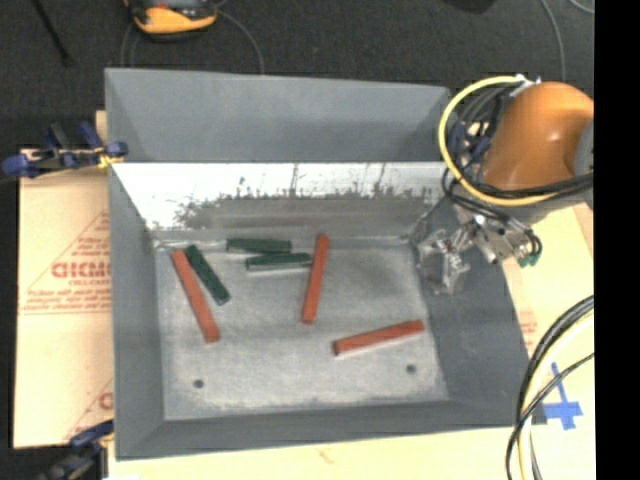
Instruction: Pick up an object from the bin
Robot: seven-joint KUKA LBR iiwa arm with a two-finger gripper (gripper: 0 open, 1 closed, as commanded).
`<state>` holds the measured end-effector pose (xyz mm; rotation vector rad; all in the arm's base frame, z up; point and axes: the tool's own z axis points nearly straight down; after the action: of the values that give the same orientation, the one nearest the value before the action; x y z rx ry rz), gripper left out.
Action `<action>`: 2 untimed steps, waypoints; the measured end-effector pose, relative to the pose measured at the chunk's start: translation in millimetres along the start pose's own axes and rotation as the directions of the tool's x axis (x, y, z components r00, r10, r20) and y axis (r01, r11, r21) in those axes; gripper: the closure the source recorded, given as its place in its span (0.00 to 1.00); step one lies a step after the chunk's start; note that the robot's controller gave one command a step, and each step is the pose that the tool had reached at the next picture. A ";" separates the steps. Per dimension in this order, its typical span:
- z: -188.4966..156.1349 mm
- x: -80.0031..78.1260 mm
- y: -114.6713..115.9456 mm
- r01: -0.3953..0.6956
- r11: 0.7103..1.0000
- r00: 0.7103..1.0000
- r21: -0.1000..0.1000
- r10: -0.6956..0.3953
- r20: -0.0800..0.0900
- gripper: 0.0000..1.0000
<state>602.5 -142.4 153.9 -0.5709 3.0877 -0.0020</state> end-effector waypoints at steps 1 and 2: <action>-67.6 5.0 -0.8 0.001 1.000 1.000 0.000 -0.001 0.000 1.00; 9.5 -0.1 -8.2 0.038 0.999 0.999 -0.004 -0.038 -0.001 0.00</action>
Offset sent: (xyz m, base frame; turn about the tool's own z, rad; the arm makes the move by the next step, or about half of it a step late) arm 0.0031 -0.0078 -0.0057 -0.0413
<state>605.5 -150.0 144.4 -0.6305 3.0778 0.0039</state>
